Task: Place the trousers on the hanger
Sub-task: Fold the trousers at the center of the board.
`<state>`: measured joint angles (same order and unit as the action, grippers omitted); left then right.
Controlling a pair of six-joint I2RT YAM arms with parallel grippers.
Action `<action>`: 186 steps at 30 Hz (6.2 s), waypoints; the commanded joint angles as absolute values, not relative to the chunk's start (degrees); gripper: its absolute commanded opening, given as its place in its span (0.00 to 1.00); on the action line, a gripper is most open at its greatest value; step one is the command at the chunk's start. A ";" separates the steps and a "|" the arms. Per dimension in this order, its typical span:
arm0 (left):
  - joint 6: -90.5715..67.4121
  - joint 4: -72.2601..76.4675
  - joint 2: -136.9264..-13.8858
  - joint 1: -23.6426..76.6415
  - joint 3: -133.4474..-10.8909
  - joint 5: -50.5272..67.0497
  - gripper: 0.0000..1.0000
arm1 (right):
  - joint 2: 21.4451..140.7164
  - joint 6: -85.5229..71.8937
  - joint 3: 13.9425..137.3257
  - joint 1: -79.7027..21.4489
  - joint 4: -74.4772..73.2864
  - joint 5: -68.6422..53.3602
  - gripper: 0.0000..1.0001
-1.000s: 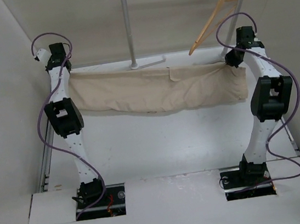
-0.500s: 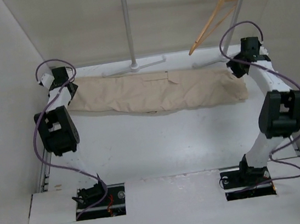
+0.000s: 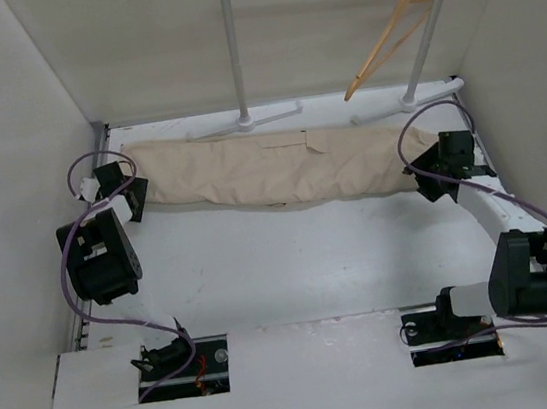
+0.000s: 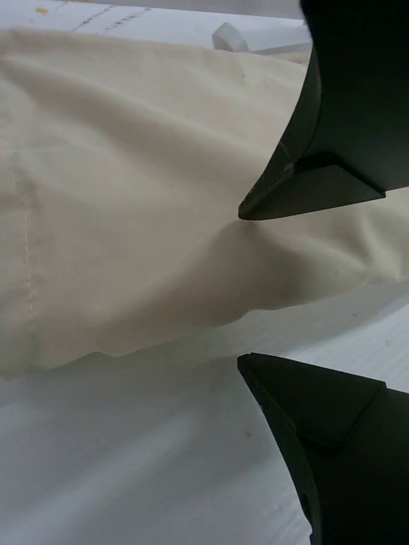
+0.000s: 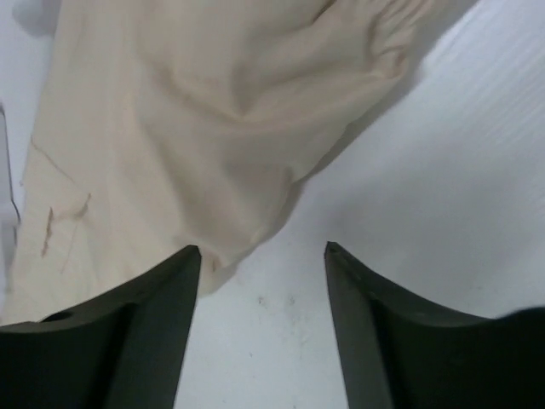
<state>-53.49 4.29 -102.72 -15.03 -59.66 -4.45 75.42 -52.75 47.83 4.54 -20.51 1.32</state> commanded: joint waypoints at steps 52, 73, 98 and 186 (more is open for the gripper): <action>-47.20 -13.36 -73.57 -14.74 -56.24 -16.87 0.68 | 64.14 -55.62 35.87 16.39 -23.74 5.19 0.86; -53.79 -24.87 -71.98 -24.81 -50.27 -28.65 0.60 | 73.04 -59.24 34.02 20.35 -16.00 2.46 0.78; -61.17 3.76 -79.71 -25.96 -40.17 -4.14 0.21 | 77.69 -60.29 32.87 20.52 -9.84 -0.35 0.46; -44.21 -16.98 -67.92 -6.83 -54.76 -11.52 0.44 | 128.78 -32.96 180.97 -57.17 -68.46 18.46 0.21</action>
